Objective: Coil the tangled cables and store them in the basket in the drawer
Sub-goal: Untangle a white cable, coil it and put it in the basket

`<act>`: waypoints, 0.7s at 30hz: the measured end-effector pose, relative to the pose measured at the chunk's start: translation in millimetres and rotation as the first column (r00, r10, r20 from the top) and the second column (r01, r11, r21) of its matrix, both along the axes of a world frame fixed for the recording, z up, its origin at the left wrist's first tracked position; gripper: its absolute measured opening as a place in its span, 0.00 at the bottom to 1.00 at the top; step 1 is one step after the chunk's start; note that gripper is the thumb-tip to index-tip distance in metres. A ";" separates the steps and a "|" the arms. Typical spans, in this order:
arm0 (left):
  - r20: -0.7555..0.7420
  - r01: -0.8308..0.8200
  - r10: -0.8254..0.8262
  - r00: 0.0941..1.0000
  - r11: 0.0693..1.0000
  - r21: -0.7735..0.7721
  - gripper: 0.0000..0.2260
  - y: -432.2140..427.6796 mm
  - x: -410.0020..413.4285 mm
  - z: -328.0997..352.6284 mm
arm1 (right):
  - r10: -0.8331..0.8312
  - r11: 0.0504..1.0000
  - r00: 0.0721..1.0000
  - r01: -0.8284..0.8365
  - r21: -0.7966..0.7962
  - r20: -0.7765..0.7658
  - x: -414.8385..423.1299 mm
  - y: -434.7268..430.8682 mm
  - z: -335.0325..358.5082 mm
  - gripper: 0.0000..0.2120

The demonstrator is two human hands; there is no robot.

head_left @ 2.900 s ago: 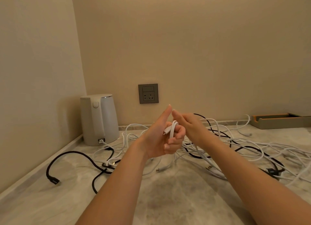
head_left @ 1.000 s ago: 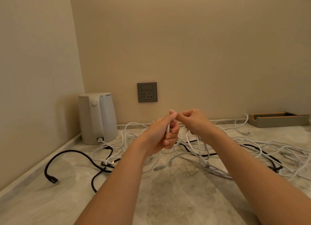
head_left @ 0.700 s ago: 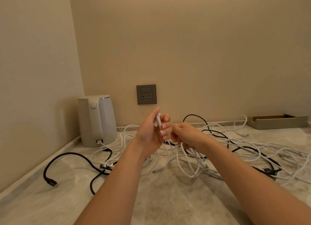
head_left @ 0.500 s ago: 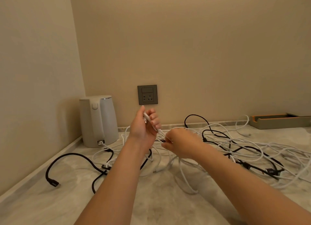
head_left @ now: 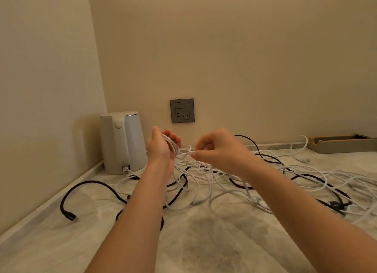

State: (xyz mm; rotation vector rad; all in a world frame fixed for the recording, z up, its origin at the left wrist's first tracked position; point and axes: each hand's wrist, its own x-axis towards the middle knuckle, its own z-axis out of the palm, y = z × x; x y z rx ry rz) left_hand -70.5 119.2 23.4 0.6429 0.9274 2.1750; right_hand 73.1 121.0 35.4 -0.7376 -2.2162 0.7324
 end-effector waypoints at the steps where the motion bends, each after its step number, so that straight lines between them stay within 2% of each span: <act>1: -0.053 -0.023 0.021 0.998 1.000 -0.021 0.19 0.7 0.5 -1.2 | 0.001 0.997 1.000 -0.002 -0.079 -0.012 0.1 1.0 -0.5 0.05; 3: -0.166 -0.074 0.063 0.984 0.996 -0.059 0.19 1.8 2.6 -2.5 | 0.040 0.980 0.999 -0.038 -0.196 0.007 -0.6 1.5 -2.5 0.07; 6: -0.201 -0.070 0.053 0.978 0.995 -0.076 0.19 1.8 5.4 -2.1 | 0.180 0.927 0.983 -0.181 -0.329 -0.034 -0.4 2.2 -5.5 0.08; 8: -0.224 -0.065 0.045 0.974 0.994 -0.086 0.19 1.1 6.4 -1.6 | 0.249 0.893 0.966 -0.257 -0.370 -0.069 1.8 2.1 -4.6 0.10; 11: -0.336 -0.101 0.047 0.941 0.985 -0.143 0.20 0.9 7.3 -2.3 | 0.328 0.862 0.942 -0.328 -0.386 -0.067 8.2 0.9 0.6 0.15; 14: -0.407 -0.084 0.000 0.913 0.978 -0.189 0.20 -1.4 7.0 -2.9 | 0.352 0.870 0.928 -0.373 -0.324 -0.123 14.2 0.2 7.2 0.16; 16: -0.447 0.002 -0.101 0.889 0.977 -0.215 0.20 -3.5 8.9 -2.5 | 0.297 0.904 0.924 -0.353 -0.240 -0.241 14.9 5.1 7.6 0.14; 18: -0.489 0.120 -0.247 0.837 0.954 -0.276 0.20 -5.8 15.2 -2.2 | 0.224 0.954 0.912 -0.277 -0.112 -0.345 13.8 13.9 6.2 0.15; 21: -0.489 0.309 -0.447 0.749 0.889 -0.338 0.20 -8.4 29.4 -2.0 | 0.119 0.993 0.903 -0.098 0.072 -0.414 13.6 26.8 4.0 0.17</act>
